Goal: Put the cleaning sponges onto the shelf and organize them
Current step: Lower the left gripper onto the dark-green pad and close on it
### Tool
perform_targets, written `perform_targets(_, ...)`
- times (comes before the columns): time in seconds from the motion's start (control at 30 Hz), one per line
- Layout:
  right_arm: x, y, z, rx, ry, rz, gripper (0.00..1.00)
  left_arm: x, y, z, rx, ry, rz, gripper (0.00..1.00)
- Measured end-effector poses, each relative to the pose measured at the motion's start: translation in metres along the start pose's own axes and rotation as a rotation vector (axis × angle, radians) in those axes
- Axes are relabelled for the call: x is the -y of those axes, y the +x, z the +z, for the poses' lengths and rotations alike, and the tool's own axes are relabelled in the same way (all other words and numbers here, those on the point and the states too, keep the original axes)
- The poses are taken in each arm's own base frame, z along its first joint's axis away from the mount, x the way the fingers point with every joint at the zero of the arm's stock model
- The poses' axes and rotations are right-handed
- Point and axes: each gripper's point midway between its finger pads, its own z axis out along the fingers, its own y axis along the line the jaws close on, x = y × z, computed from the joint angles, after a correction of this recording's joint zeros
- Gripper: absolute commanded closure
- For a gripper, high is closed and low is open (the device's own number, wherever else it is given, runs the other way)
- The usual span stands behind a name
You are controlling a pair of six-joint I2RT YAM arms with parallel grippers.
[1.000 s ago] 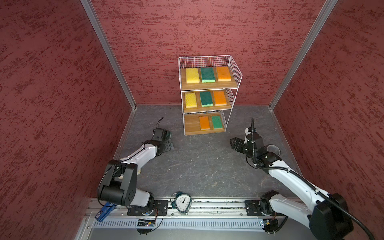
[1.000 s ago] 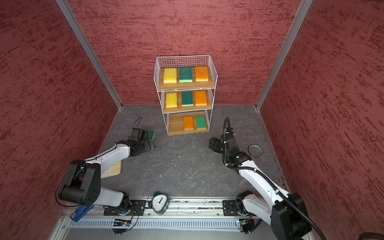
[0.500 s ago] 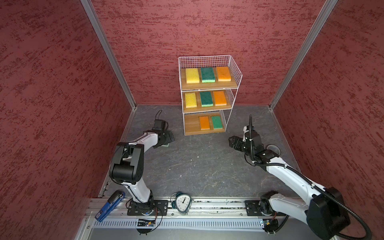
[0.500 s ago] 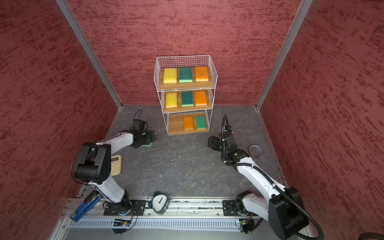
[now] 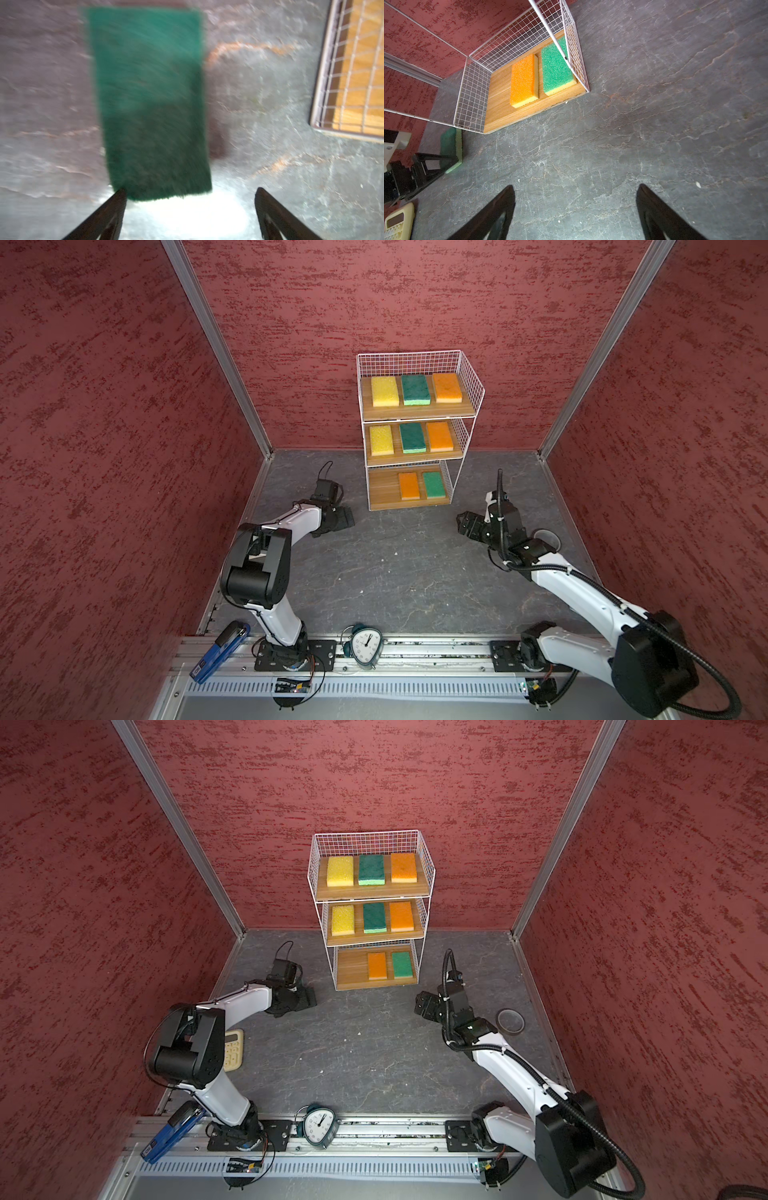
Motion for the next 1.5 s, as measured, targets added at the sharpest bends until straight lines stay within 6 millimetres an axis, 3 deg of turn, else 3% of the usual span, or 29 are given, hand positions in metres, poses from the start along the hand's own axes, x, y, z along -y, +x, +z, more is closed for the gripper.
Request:
perform_targets(0.13, -0.001, -0.001, -0.001, 0.005, -0.003, -0.002, 0.08, 0.017, 0.018, -0.001, -0.041, 0.013, 0.023, 0.03)
perform_targets(0.23, -0.003, -0.004, -0.005, 0.017, -0.013, -0.004, 0.08, 0.018, 0.024, -0.004, -0.055, -0.001, 0.011, 0.02)
perform_targets(0.67, -0.006, -0.007, -0.004, 0.030, -0.024, -0.036, 0.06, 0.000, -0.007, -0.028, 0.040, -0.141, -0.095, 0.00)
perform_targets(1.1, -0.001, 0.000, 0.007, -0.001, -0.001, -0.071, 0.06, -0.025, -0.015, -0.012, 0.022, -0.199, -0.162, 0.00)
perform_targets(1.5, -0.008, -0.009, 0.009, 0.015, -0.012, -0.077, 0.05, -0.026, -0.022, 0.011, -0.002, -0.194, -0.169, 0.00)
